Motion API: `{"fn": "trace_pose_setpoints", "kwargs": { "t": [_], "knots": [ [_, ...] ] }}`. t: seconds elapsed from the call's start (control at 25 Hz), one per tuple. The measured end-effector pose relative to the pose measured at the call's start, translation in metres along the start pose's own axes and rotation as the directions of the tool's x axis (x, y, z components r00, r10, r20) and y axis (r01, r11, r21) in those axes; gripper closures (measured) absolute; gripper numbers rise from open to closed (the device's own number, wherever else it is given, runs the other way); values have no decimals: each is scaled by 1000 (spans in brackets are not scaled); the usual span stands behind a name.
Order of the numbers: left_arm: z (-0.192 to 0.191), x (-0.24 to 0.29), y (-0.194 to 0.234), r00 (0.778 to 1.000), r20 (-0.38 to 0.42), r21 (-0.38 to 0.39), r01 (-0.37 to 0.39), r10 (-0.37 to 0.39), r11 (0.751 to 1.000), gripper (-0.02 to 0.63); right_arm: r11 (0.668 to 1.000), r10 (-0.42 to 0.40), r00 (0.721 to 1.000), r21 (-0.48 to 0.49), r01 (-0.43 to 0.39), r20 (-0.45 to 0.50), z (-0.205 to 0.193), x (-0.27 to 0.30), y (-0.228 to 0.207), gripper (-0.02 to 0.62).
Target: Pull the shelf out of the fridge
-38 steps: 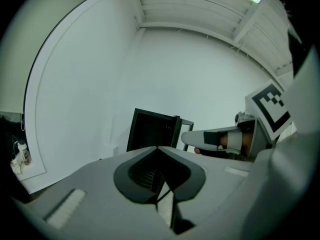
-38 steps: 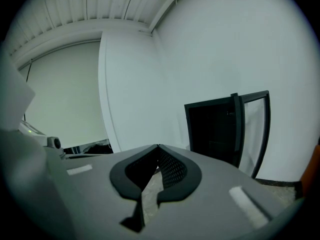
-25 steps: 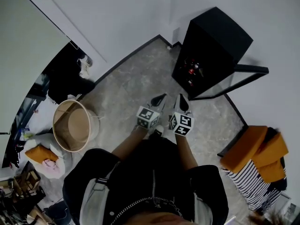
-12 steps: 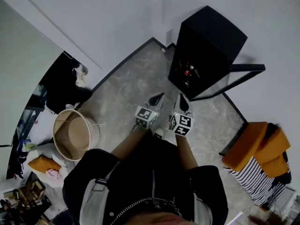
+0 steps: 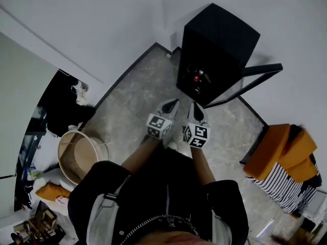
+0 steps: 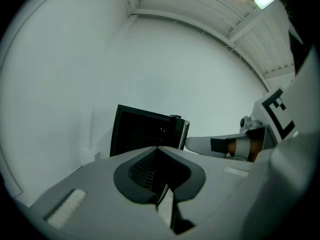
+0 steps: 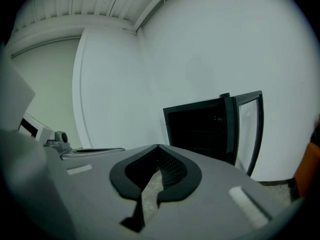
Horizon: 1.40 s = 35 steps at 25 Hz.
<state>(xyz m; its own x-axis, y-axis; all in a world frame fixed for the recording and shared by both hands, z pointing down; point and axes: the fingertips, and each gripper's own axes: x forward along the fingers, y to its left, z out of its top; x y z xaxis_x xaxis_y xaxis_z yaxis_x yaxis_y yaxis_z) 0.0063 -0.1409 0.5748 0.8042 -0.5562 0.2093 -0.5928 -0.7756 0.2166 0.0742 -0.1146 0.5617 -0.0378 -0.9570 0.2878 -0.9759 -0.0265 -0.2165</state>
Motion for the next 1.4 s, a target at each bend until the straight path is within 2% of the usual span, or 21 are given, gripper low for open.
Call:
{"fn": "trace_pose_setpoints", "kwargs": {
  "t": [0.32,0.64,0.92,1.08,1.4],
  "knots": [
    [20,61,25,996,-8,8,92,-92,996,597,995,-99,995,27,98,8,22,46,-31,592],
    [47,122,65,976,-46,20,212,-211,977,595,974,-213,977,74,212,10,50,108,-49,592],
    [63,170,102,946,-78,43,318,-314,947,597,939,-324,946,125,319,16,68,158,-63,592],
    [68,189,114,921,-105,52,382,-376,923,595,905,-404,915,155,397,18,73,173,-73,592],
    [71,214,135,897,-114,31,432,-426,901,595,857,-488,873,187,480,-1,70,192,-93,592]
  ]
}}
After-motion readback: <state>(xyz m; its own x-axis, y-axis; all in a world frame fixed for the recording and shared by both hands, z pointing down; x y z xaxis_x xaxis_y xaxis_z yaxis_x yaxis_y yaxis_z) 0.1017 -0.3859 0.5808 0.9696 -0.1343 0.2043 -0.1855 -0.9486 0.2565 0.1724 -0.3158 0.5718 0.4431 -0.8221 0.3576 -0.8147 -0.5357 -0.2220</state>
